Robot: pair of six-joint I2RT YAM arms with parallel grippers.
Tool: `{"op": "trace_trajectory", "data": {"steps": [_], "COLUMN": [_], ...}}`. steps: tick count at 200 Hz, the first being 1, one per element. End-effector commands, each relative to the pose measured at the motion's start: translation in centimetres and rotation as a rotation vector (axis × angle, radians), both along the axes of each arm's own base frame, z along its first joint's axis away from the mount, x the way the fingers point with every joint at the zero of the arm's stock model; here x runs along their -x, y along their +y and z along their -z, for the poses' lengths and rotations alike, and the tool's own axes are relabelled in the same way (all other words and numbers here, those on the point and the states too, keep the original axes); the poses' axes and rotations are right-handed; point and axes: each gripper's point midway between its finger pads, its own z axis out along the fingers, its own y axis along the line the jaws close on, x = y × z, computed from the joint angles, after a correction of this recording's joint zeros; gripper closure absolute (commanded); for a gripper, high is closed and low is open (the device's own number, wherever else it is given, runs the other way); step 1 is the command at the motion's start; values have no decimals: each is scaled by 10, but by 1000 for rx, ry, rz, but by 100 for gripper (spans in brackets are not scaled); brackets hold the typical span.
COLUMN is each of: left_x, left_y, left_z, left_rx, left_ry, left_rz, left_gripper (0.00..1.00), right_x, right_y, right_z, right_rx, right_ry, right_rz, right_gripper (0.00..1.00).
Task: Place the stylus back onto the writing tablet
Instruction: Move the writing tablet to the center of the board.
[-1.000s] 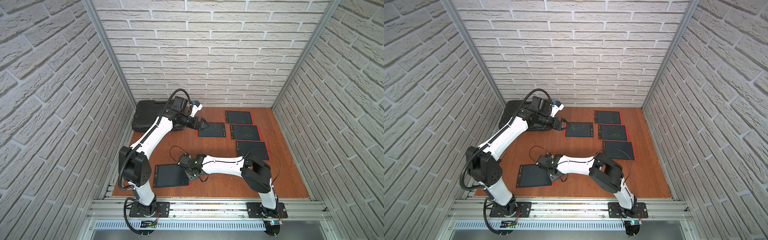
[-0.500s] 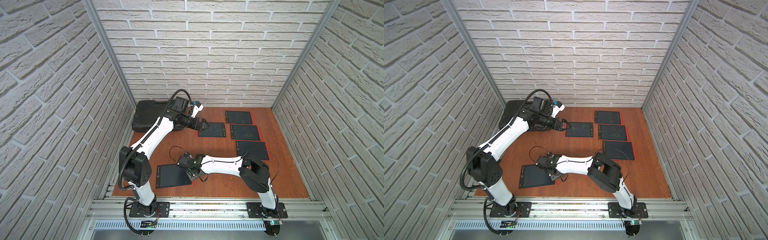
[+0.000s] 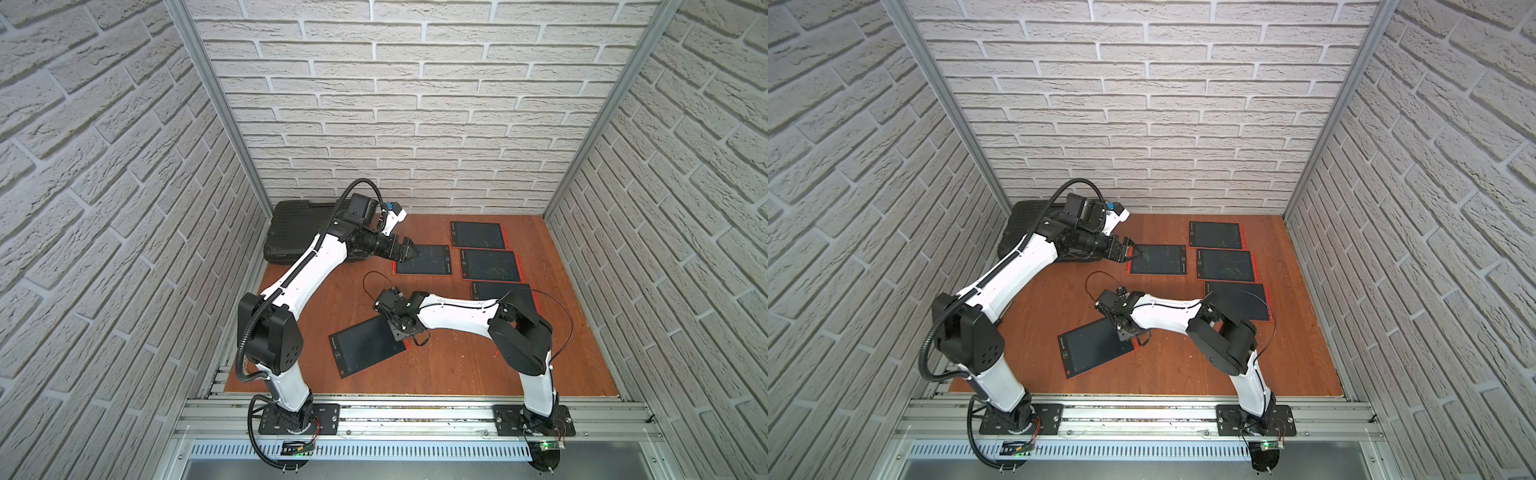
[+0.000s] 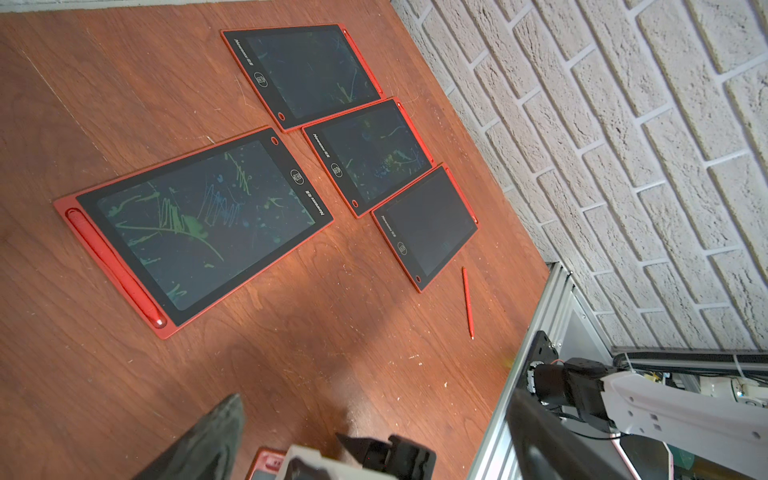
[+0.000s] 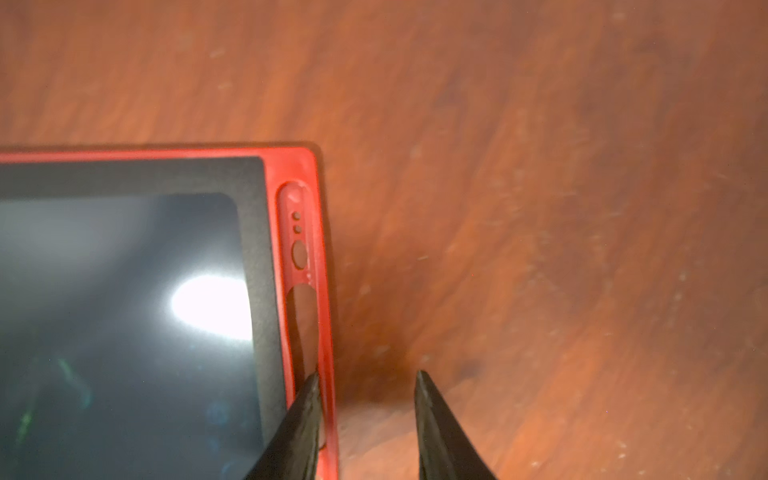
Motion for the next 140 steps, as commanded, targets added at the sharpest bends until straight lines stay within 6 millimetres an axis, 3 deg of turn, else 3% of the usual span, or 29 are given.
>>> {"op": "trace_trajectory", "data": {"steps": [1,47,51,72,140], "left_x": [5,5,6,5,4], "left_y": [0,0,0,0,-1], "left_z": [-12,-11,-11,-11,-7], "left_rx": [10,5,5,4,-4], "left_ry": [-44,-45,-46,-44,-42], "left_rz": [10,9,10,9,9], "left_gripper": [2,2,2,2,2], "right_x": [-5,-19,-21,-23,-23], "right_y": [-31,-64,-66,-78,-97], "right_z": [8,16,7,11,24], "right_rx": [49,45,25,4,-44], "right_ry": [25,52,37,56,101], "right_rz": [40,143,155,210,310], "right_gripper": [65,70,71,75,90]}}
